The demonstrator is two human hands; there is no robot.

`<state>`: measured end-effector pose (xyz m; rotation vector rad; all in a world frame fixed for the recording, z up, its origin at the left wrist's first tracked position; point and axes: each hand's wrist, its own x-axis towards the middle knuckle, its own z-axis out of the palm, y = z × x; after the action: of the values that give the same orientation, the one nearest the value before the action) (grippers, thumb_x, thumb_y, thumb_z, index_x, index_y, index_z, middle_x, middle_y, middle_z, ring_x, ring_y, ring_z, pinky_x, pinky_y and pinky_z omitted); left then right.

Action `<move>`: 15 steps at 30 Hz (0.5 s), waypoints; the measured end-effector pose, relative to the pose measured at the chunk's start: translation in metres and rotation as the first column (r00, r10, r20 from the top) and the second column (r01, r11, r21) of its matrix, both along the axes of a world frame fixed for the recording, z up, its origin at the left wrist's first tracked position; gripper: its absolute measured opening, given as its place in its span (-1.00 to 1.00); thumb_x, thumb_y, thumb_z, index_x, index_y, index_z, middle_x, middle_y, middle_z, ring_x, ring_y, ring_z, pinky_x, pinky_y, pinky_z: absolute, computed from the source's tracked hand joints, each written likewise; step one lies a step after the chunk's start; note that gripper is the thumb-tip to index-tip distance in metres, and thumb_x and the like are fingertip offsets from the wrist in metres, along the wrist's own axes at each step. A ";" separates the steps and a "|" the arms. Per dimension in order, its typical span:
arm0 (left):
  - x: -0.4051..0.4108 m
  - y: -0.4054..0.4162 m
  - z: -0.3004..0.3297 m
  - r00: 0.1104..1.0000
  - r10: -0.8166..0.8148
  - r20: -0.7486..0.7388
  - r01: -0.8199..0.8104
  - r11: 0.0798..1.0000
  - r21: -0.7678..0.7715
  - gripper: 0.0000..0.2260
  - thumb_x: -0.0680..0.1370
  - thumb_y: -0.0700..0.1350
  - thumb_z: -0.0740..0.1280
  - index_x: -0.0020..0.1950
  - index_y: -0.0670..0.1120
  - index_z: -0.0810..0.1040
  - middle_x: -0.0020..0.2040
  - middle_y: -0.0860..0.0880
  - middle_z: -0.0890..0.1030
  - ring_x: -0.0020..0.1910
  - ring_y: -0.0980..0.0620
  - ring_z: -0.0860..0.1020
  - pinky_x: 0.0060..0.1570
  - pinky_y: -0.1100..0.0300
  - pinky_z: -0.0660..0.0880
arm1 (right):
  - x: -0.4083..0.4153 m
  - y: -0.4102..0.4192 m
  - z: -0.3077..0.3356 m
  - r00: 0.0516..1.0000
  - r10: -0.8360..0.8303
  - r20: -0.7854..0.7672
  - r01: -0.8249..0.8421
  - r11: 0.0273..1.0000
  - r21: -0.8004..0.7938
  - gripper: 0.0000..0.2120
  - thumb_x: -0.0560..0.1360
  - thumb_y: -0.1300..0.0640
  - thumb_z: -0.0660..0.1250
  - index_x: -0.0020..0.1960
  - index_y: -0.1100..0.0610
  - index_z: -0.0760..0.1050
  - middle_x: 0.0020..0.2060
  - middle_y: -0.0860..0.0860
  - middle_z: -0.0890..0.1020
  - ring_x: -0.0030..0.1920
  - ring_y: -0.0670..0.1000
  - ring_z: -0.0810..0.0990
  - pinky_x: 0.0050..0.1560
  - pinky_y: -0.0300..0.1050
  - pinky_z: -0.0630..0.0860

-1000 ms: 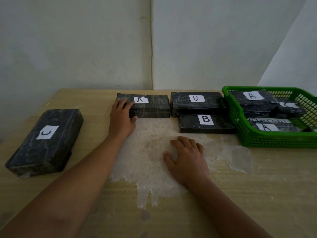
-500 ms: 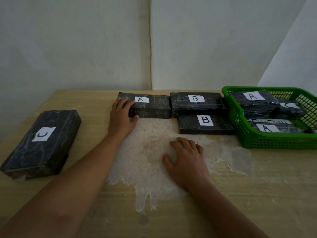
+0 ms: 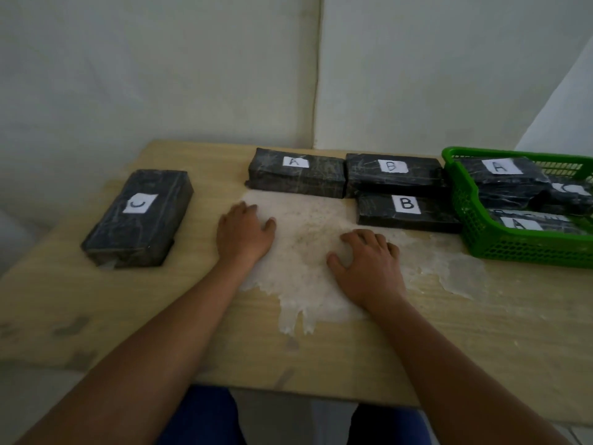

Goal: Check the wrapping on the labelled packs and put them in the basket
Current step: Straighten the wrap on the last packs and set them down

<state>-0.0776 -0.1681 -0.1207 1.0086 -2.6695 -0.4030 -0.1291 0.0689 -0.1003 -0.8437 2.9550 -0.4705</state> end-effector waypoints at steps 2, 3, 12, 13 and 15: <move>0.021 0.010 0.006 0.999 -0.051 0.012 0.051 0.999 -0.001 -0.44 0.69 0.19 0.19 0.61 -0.09 0.36 0.65 -0.14 0.31 0.61 -0.13 0.29 0.57 0.00 0.21 | 0.001 0.000 0.000 1.000 0.000 0.000 0.000 1.000 0.004 -0.45 0.64 -0.27 0.17 0.54 -0.03 0.40 0.53 0.01 0.42 0.52 0.11 0.35 0.56 0.14 0.20; 0.031 0.013 0.011 0.997 -0.077 0.027 0.077 0.997 0.004 -0.45 0.69 0.19 0.20 0.61 -0.08 0.38 0.64 -0.12 0.32 0.61 -0.12 0.30 0.56 0.02 0.23 | 0.003 0.000 -0.001 1.000 0.000 0.005 0.000 1.000 0.003 -0.45 0.65 -0.26 0.17 0.55 -0.03 0.40 0.55 0.02 0.41 0.54 0.12 0.34 0.57 0.14 0.20; 0.097 -0.051 0.076 0.990 0.138 0.013 -0.128 0.947 -0.296 -0.47 0.59 0.16 0.36 0.51 -0.03 0.46 0.54 -0.15 0.44 0.57 -0.21 0.29 0.52 -0.16 0.20 | 0.042 -0.018 -0.011 0.994 -0.086 0.068 0.083 0.995 0.048 -0.43 0.76 -0.09 -0.05 0.71 0.11 0.06 0.71 0.16 0.05 0.71 0.21 -0.04 0.68 0.20 -0.09; 0.104 -0.063 0.077 0.966 0.252 0.057 -0.231 0.942 -0.245 -0.35 0.57 0.21 0.37 0.59 -0.03 0.34 0.62 -0.19 0.31 0.63 -0.26 0.19 0.56 -0.24 0.11 | 0.049 -0.021 -0.013 0.993 -0.095 0.069 0.091 0.994 0.057 -0.42 0.75 -0.08 -0.05 0.71 0.11 0.04 0.71 0.18 0.02 0.71 0.23 -0.06 0.68 0.21 -0.10; 0.116 -0.081 0.075 0.900 0.418 0.121 -0.417 0.908 -0.036 -0.15 0.51 0.34 0.38 0.66 -0.02 0.19 0.66 -0.24 0.19 0.65 -0.32 0.12 0.57 -0.32 0.06 | 0.058 -0.025 -0.015 0.992 -0.107 0.060 0.103 0.992 0.067 -0.42 0.75 -0.08 -0.06 0.71 0.12 0.03 0.71 0.21 0.01 0.71 0.25 -0.08 0.67 0.23 -0.11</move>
<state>0.0385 -0.2495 -0.0455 1.6059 -2.4532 -0.2410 -0.0712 0.0442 -0.1154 -0.6566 2.9494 -0.3964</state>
